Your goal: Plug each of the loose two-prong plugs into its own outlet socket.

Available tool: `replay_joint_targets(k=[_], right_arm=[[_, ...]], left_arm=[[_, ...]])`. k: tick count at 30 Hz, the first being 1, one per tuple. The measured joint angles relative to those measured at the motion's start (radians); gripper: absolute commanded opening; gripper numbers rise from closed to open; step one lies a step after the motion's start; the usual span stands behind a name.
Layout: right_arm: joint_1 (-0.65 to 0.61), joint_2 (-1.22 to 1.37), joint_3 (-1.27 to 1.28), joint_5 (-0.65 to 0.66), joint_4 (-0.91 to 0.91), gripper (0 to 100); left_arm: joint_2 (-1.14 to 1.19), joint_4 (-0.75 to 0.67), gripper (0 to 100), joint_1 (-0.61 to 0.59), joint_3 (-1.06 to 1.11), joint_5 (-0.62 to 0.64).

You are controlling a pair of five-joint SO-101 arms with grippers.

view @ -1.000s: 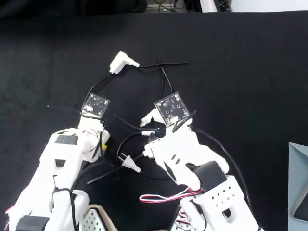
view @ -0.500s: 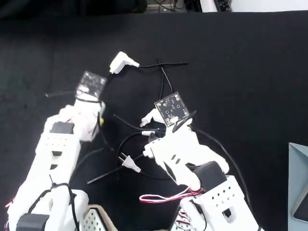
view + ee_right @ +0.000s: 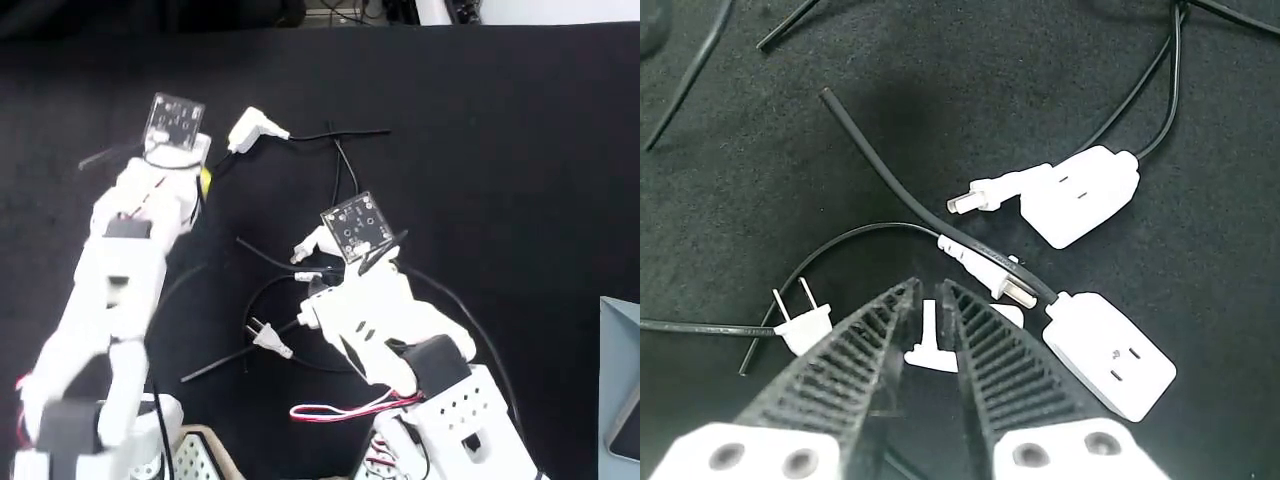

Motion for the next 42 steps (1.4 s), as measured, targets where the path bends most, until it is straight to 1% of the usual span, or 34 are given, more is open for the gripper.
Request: replay_joint_targets(k=[3,9,13,16,19,24,29,32,36,39,40,42], right_arm=[[0.000,0.000,0.000,0.000,0.000,3.2],[0.000,0.000,0.002,0.000,0.000,3.2],[0.000,0.000,0.038,0.000,-0.029,3.4],[0.000,0.000,0.057,0.000,-0.052,3.5],[0.000,0.000,0.057,0.000,-0.057,3.6],[0.000,0.000,0.057,0.000,-0.057,3.6],[0.003,0.000,0.057,0.000,-0.057,3.6],[0.035,0.000,0.057,0.000,-0.060,3.7],[0.074,0.000,0.057,0.000,-0.063,3.7],[0.097,0.000,0.057,0.000,-0.063,3.7],[0.100,0.000,0.057,-0.002,-0.063,4.3],[0.100,0.000,0.057,-0.012,-0.064,8.9]], left_arm=[[0.163,0.000,7,0.000,-0.132,0.000],[0.486,0.000,23,0.000,-0.413,0.000],[0.629,0.002,28,0.000,-0.532,0.000],[0.638,0.066,28,0.000,-0.585,0.000],[0.638,0.192,28,0.000,-0.638,0.000],[0.582,0.393,28,0.000,-0.687,0.052],[0.448,0.562,28,0.000,-0.687,0.063],[0.354,0.643,28,0.012,-0.672,0.063],[0.215,0.724,28,0.051,-0.575,0.063],[0.100,0.747,28,0.083,-0.456,0.063],[0.055,0.749,28,0.087,-0.410,0.063],[-0.040,0.749,28,0.095,-0.313,0.063]])
